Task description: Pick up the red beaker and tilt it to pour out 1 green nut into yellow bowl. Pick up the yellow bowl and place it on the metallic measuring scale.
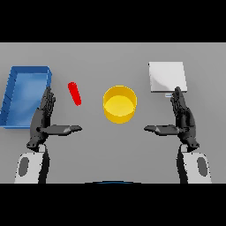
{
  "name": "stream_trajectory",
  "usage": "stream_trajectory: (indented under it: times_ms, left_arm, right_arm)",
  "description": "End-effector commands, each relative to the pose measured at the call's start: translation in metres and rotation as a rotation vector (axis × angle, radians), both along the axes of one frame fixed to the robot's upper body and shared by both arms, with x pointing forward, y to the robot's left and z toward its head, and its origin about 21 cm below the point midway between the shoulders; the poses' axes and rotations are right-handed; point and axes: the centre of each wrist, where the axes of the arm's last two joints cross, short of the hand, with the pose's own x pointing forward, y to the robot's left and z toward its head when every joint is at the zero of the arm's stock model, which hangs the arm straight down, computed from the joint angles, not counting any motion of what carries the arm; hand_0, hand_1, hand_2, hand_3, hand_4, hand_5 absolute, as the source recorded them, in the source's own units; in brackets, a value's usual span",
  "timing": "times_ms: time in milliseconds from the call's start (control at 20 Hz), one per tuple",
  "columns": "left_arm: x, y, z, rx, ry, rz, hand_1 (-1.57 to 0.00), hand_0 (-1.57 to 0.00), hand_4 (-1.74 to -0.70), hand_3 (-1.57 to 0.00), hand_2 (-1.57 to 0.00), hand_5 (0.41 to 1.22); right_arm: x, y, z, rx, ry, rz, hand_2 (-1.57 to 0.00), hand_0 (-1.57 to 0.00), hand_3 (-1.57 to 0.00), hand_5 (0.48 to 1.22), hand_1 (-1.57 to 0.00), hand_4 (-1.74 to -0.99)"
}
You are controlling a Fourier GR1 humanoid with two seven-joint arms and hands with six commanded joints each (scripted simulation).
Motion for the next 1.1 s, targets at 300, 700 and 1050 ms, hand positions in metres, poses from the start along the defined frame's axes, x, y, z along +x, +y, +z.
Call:
stream_trajectory:
  times_ms: [300,700,1050]
  left_arm:
    - [-0.018,0.000,0.004,0.083,-0.042,-0.039,0.00,0.00,-1.14,0.00,0.00,0.660]
    - [-0.036,-0.007,0.028,0.208,-0.007,-0.107,0.00,0.00,-1.14,0.00,0.00,0.650]
    - [0.008,-0.006,0.005,0.202,0.058,-0.116,0.00,0.00,-1.18,0.00,0.00,0.650]
  right_arm:
    - [-0.010,0.003,0.007,-0.152,-0.099,0.005,0.00,0.00,0.00,0.578,0.00,-1.071]
    - [-0.026,0.012,0.017,-0.308,-0.153,0.063,0.00,0.00,0.00,0.607,0.00,-1.131]
    - [-0.026,0.008,0.013,-0.249,-0.162,0.089,0.00,0.00,0.00,0.628,0.00,-1.215]
